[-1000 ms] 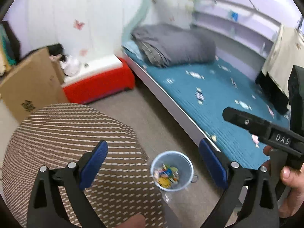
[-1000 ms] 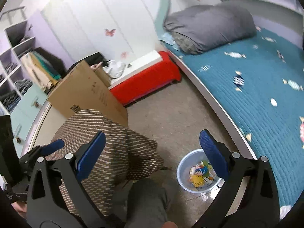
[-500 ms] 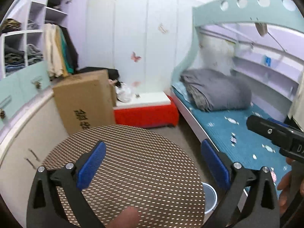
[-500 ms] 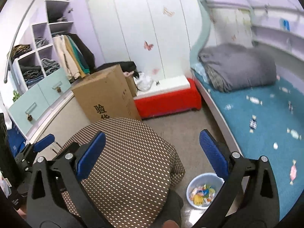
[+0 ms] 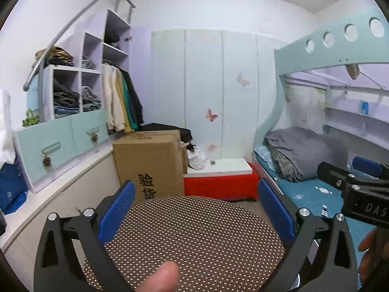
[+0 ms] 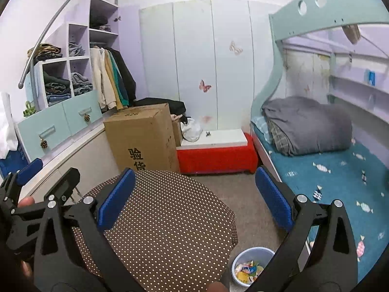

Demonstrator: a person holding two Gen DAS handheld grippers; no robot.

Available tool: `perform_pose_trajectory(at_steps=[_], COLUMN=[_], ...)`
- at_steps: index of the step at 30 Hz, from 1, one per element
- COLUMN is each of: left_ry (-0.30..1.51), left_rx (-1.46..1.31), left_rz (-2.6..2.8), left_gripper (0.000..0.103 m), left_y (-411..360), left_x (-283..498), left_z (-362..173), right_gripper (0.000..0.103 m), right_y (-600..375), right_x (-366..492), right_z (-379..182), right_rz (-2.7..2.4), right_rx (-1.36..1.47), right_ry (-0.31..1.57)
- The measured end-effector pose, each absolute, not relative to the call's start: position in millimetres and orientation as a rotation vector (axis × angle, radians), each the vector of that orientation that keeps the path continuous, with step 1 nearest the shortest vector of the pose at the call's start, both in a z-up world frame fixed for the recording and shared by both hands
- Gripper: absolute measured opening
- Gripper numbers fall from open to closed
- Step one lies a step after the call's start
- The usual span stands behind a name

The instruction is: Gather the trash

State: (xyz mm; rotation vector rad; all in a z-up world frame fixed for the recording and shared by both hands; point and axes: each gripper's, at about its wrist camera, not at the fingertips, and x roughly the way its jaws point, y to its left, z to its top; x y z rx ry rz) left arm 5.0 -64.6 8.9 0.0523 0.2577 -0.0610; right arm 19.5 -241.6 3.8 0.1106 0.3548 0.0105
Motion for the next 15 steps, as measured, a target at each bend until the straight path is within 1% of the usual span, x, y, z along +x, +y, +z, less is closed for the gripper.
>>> perform_pose_trajectory(at_steps=[4,15], left_ry=[0.280,0.252], left_rx=[0.023,0.015], left_rz=[-0.087,-0.089], left_gripper=[0.098,0.098], left_y=[-56,-54], left_x=[-4,-15], left_z=[16,20], right_gripper=[0.097,0.097], right_y=[-234,-225], right_x=[12,6], right_z=[12,21], right_rz=[0.003,-0.009], right_rx=[0.097,0.080], right_ry=[0.319,0.279])
